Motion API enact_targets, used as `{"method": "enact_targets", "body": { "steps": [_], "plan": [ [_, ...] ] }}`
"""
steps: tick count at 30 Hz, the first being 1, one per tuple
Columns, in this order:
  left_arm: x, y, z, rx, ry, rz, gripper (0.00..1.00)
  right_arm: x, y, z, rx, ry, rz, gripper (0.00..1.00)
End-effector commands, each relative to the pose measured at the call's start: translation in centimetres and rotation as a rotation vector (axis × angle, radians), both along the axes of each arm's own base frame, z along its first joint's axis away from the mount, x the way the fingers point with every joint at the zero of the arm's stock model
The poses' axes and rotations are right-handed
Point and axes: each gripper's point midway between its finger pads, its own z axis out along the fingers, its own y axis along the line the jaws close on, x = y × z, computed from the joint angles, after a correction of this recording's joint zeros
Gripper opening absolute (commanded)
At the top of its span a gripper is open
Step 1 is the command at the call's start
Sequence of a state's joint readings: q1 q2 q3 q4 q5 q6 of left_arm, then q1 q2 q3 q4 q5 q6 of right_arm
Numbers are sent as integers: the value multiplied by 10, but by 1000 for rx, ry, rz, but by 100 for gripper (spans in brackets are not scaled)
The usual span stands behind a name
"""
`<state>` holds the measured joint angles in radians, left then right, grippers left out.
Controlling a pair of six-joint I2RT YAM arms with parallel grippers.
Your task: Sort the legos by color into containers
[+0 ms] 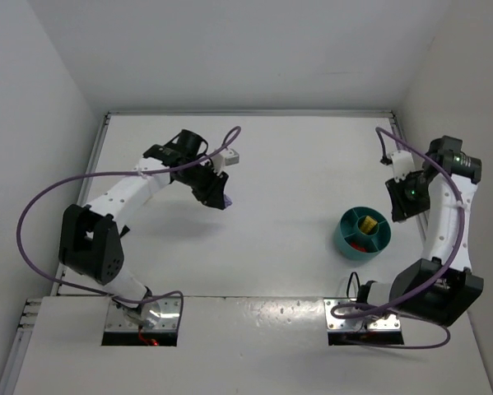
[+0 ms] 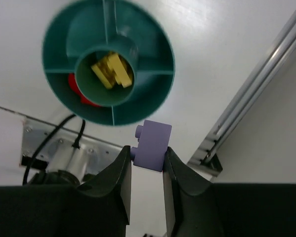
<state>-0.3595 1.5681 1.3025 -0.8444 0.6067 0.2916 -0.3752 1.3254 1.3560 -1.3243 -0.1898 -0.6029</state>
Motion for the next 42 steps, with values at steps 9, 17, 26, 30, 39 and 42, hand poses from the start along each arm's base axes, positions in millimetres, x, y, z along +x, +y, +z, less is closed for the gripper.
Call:
{"method": "enact_targets", "body": {
  "steps": [9, 17, 26, 30, 39, 42],
  "plan": [
    [9, -47, 15, -133, -30, -83, 10, -72, -15, -44, -56, 253, 98, 0],
    [8, -48, 16, -143, -14, -75, 9, -68, -6, -66, 59, 357, 80, 0],
    [8, -48, 16, -143, -14, -75, 9, -58, 4, -74, 139, 389, 57, 2],
    [9, -47, 17, -151, -11, -72, 9, -55, 6, -76, 153, 400, 46, 13],
    [11, -45, 14, -171, 23, -62, 9, -45, 6, -74, 171, 391, 28, 40],
    [12, -43, 12, -175, 34, -57, 9, -36, 2, -67, 155, 356, 28, 51]
  ]
}}
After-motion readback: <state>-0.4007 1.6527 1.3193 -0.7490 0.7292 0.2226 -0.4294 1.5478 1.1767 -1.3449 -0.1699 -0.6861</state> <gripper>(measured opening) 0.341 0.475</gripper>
